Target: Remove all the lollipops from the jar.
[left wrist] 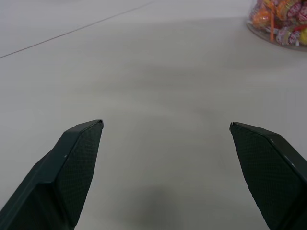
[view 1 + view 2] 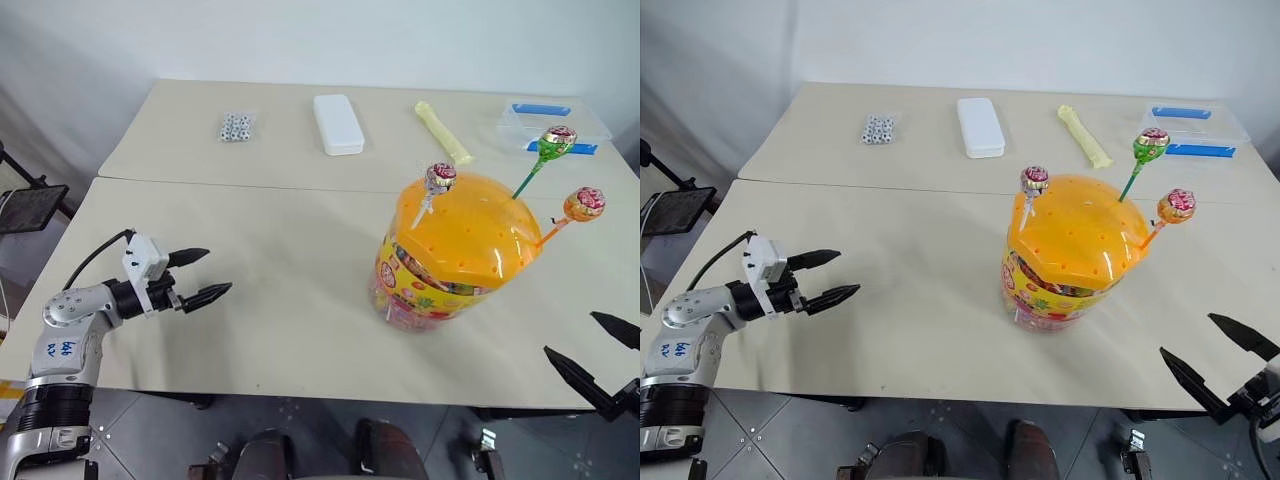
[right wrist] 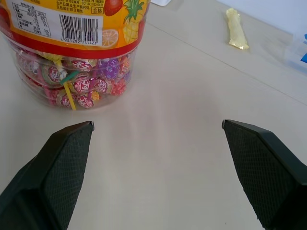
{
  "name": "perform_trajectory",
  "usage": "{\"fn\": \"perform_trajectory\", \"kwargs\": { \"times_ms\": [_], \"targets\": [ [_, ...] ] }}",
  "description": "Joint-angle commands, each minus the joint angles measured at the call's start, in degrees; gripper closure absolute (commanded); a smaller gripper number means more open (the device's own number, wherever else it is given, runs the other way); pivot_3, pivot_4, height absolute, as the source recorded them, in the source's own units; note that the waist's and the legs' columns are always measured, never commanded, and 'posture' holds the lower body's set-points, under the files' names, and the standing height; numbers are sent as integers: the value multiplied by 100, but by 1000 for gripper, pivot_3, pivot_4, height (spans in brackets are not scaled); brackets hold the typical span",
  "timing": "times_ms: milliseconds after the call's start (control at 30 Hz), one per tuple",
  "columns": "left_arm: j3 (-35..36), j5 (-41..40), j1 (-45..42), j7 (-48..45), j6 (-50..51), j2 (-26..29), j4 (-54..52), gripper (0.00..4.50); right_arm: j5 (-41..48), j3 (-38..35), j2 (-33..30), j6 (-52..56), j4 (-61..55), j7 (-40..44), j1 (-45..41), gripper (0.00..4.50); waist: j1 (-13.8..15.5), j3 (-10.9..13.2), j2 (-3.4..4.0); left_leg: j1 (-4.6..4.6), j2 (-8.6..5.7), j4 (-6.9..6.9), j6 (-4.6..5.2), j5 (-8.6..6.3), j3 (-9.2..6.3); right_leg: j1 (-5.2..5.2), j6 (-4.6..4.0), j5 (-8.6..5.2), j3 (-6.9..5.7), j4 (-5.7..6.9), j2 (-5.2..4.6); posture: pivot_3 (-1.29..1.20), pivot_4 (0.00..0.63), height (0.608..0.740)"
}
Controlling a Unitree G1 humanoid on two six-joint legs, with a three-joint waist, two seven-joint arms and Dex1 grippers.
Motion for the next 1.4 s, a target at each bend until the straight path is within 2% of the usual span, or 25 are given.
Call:
{"fn": "perform_trajectory", "kwargs": {
  "times_ms": [33,100,200,267,333,433,567,667,767,967,1133,1400],
  "targets": [
    [58,-52,16,-285,-122,179,-89,25,-48,-266,-175,-99,30,34,-26,0,0,0,0,0,0,0,0,0,0,0,0,0,0,0,0,0,150,740],
    [-65,-696,-223,-569,1418,391,-221,25,142,-420,-217,-103,112,62,-124,0,0,0,0,0,0,0,0,0,1,0,0,0,0,-1,0,0,150,740],
    [-84,-997,-620,-826,1632,306,-407,25,485,-749,-210,-50,71,87,-170,0,39,1,1,-2,-2,6,1,0,-2,2,0,0,1,0,-1,0,150,740],
    [-39,-1495,-1230,-986,2064,202,-650,25,1273,-1451,-49,7,-244,-31,-139,0,75,4,2,-5,-3,6,1,1,-6,2,0,0,0,2,-1,0,150,740],
    [-160,-1854,-1904,-1155,2481,23,-707,25,2178,-2199,95,252,-671,3,255,0,158,5,4,-12,-5,10,1,1,-14,1,0,0,-2,4,0,0,150,740],
    [-584,-1947,-2542,-1673,2657,-274,-594,25,3101,-2716,379,497,-1504,-81,825,0,154,-2,2,0,-8,2,-1,0,-19,13,3,2,-3,4,5,0,150,740],
    [-1081,-1790,-3303,-2106,2702,-639,-266,25,3516,-3140,586,487,-2072,-212,1241,0,30,0,-1,3,-9,5,-1,0,-4,19,3,1,3,-9,7,0,150,740],
    [-1277,-1717,-4121,-2242,2548,-1153,248,25,3969,-3475,926,504,-2385,-255,1718,0,36,11,-20,-4,-9,11,7,6,-3,19,1,0,9,-23,10,0,150,740],
    [-1612,-1409,-4734,-2572,2103,-1672,778,25,4049,-3495,1313,428,-2506,-29,2060,0,58,11,-23,-6,-10,8,6,5,-6,19,1,0,10,-28,9,0,150,740],
    [-1795,-993,-5485,-2695,1570,-2533,1799,25,4050,-3119,1811,467,-2817,309,2532,0,33,12,-22,-15,-15,0,8,2,-5,18,2,1,10,-55,11,0,150,740],
    [-1881,-660,-5656,-2530,1460,-2819,2181,25,3941,-2927,1852,404,-2779,628,2755,0,23,13,-21,-14,-12,1,8,2,-5,14,1,1,14,-52,12,0,150,740],
    [-1921,-569,-5579,-2581,1698,-2969,1991,25,4093,-2812,1682,514,-2691,886,2927,0,47,14,-22,-23,-13,6,17,-2,-13,12,1,0,12,-54,9,0,150,740]
  ]
}}
